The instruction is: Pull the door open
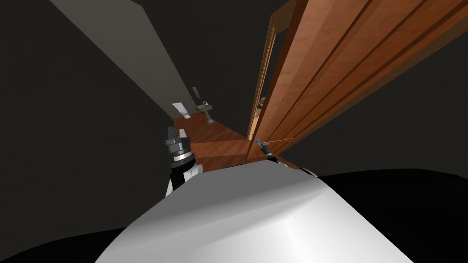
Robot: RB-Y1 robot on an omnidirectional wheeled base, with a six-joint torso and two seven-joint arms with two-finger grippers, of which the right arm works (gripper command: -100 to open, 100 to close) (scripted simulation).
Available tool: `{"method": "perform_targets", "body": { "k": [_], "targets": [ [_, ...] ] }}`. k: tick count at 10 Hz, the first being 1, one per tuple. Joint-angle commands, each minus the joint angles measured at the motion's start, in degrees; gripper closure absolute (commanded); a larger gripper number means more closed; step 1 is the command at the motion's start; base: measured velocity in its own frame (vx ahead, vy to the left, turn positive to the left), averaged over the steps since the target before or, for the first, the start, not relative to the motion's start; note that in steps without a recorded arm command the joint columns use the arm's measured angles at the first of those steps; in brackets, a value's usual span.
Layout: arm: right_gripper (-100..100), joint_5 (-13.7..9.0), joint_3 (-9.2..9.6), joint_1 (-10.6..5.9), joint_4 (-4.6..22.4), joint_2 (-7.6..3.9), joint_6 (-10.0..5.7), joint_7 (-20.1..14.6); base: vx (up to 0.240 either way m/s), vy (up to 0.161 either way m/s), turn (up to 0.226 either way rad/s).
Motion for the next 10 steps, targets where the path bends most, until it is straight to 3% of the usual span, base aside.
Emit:
{"method": "perform_targets", "body": {
  "k": [1, 2, 3, 4, 7, 9, 10],
  "targets": [
    [100, 0.1, 0.41, 1.77, -1.0, -1.08, -1.41, -1.0, -0.166, -0.048, 0.124],
    [100, 0.2, 0.68, 2.22, -0.9, -1.47, -2.15, -1.4, -0.173, -0.035, 0.092],
    [100, 0.2, 0.57, 1.73, -0.8, -1.03, -1.6, -1.0, -0.076, -0.014, 0.014],
    [100, 0.3, 1.04, 2.71, -0.2, -1.56, -3.38, -1.5, -0.129, -0.049, 0.171],
    [100, 0.4, 1.68, 4.08, 0.7, -2.46, -6.19, -2.3, -0.181, -0.082, 0.161],
    [100, 0.4, 1.81, 4.37, 1.1, -2.65, -6.79, -2.5, -0.133, -0.053, 0.078],
    [100, 0.4, 2.19, 5.19, 1.4, -3.2, -8.47, -3.0, -0.132, -0.058, 0.136]
  ]
}}
